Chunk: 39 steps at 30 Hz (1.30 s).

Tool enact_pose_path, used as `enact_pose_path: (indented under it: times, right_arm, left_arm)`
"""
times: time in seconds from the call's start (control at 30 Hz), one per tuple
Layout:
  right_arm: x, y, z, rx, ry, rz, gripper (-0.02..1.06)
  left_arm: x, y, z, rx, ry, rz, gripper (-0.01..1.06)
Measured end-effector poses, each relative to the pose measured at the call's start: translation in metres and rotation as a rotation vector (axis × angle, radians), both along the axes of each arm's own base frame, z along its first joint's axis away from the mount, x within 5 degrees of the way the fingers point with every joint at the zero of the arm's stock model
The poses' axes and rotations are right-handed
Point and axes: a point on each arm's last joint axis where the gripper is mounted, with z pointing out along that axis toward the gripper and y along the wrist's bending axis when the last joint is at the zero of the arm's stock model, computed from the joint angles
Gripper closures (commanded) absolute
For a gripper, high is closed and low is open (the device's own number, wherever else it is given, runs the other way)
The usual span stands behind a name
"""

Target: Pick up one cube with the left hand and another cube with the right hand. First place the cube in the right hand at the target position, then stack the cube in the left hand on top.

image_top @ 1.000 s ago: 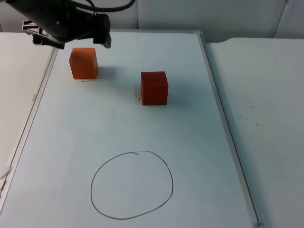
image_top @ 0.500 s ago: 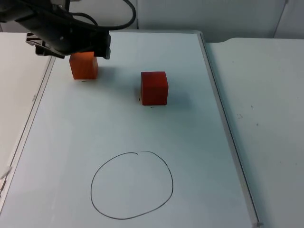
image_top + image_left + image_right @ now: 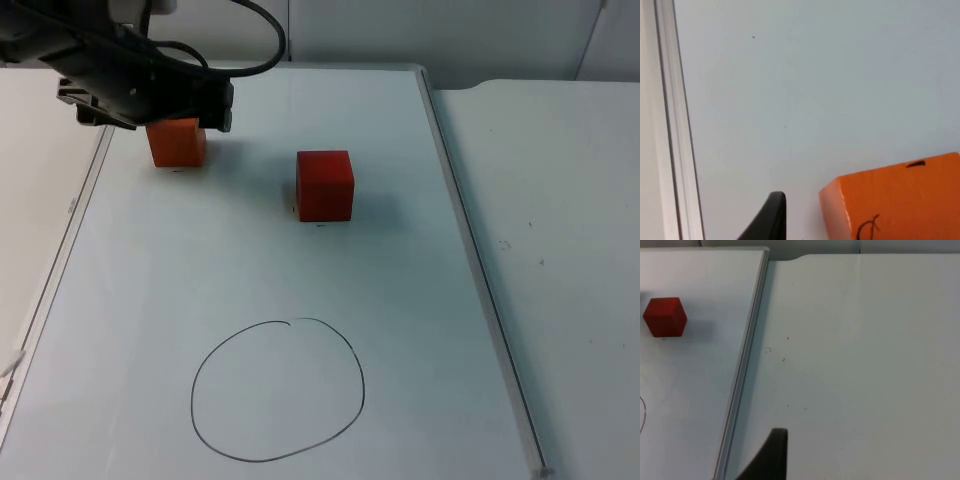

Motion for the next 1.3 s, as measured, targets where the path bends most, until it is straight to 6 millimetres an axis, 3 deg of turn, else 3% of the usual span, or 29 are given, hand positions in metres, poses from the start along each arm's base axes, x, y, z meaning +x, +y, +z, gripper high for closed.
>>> enact_pose_path:
  times: [0.1, 0.37, 0.6, 0.87, 1.0, 1.1, 1.13, 1.17, 1.2, 1.23, 1.27, 1.3]
  right_arm:
    - [0.0, 0.0, 0.0, 0.0, 0.0, 0.0, 0.0]
    - [0.0, 0.0, 0.0, 0.0, 0.0, 0.0, 0.0]
    - [0.0, 0.0, 0.0, 0.0, 0.0, 0.0, 0.0]
    - [0.0, 0.0, 0.0, 0.0, 0.0, 0.0, 0.0]
    - [0.0, 0.0, 0.0, 0.0, 0.0, 0.0, 0.0]
    - [0.0, 0.0, 0.0, 0.0, 0.0, 0.0, 0.0]
    - [0.0, 0.0, 0.0, 0.0, 0.0, 0.0, 0.0]
    - [0.0, 0.0, 0.0, 0.0, 0.0, 0.0, 0.0]
    - [0.0, 0.0, 0.0, 0.0, 0.0, 0.0, 0.0]
    - [0.0, 0.0, 0.0, 0.0, 0.0, 0.0, 0.0]
    - [0.0, 0.0, 0.0, 0.0, 0.0, 0.0, 0.0]
    - [0.0, 0.0, 0.0, 0.0, 0.0, 0.0, 0.0]
  left_arm:
    - [0.0, 0.0, -0.001, 0.0, -0.001, 0.001, 0.08]
    - [0.0, 0.0, -0.002, 0.001, 0.0, 0.002, 0.32]
    - [0.001, 0.0, -0.002, 0.002, -0.005, 0.004, 0.7]
    - [-0.002, -0.001, 0.003, -0.003, 0.021, -0.01, 0.74]
    - [-0.009, -0.002, 0.036, -0.021, 0.028, -0.039, 0.74]
    - [-0.021, -0.002, 0.099, -0.048, -0.047, -0.062, 0.74]
    - [-0.021, -0.002, 0.099, -0.048, -0.047, -0.062, 0.74]
    - [-0.026, -0.001, 0.12, -0.053, -0.075, -0.071, 0.74]
    - [-0.037, 0.001, 0.157, -0.055, -0.139, -0.085, 0.76]
    - [-0.047, 0.003, 0.18, -0.053, -0.179, -0.094, 0.8]
    - [-0.047, 0.003, 0.18, -0.053, -0.179, -0.094, 0.86]
    - [-0.055, 0.006, 0.199, -0.044, -0.208, -0.1, 0.86]
